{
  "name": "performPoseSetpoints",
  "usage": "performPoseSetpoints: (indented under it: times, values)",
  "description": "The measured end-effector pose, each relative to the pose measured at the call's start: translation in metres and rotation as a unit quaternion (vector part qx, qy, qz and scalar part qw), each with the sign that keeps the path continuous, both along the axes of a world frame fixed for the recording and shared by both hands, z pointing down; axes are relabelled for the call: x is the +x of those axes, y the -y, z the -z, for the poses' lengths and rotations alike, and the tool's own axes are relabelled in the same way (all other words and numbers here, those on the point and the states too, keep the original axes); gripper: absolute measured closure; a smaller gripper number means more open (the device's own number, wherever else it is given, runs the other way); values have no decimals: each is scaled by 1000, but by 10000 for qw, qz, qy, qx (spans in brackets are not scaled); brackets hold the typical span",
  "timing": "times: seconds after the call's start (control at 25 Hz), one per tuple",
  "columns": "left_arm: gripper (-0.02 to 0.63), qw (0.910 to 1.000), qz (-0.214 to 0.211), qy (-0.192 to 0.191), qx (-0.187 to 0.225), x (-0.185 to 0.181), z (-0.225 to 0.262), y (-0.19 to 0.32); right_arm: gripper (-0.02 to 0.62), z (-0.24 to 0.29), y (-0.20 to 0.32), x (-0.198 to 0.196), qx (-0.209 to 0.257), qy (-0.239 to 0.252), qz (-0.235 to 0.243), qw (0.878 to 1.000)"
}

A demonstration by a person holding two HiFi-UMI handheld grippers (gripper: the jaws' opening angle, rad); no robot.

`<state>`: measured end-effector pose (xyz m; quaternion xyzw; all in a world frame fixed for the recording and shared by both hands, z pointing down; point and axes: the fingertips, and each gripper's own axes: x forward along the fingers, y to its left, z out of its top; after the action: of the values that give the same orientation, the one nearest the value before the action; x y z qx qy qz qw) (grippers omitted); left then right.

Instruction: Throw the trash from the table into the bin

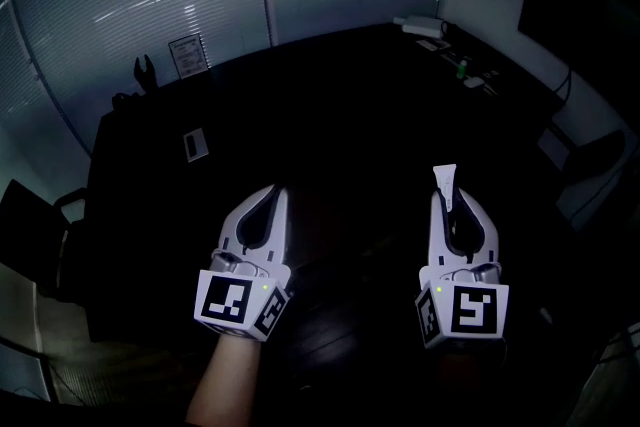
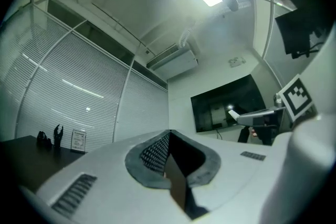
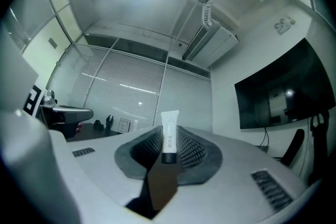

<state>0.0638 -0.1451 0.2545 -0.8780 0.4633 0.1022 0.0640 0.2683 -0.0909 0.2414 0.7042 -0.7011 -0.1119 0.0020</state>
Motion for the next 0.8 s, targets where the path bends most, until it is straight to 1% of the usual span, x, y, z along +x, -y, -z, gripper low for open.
performPoseSetpoints:
  times: [0.2,0.32,0.52,0.8]
  values:
    - [606,9997,-238,43,-26,64,1,-31,508,-5,-41,62,-43,23,-272,9996]
    - [606,9993,-363,65,-49,93,-3,-47,508,-12,-60,93,-116,32,-418,9991]
    - [606,9988,-438,133,-164,129,-15,-62,508,-35,-80,137,-324,55,-563,9979]
    - [606,9973,-571,244,-385,167,-48,-78,508,-105,-94,175,-882,187,-669,9937]
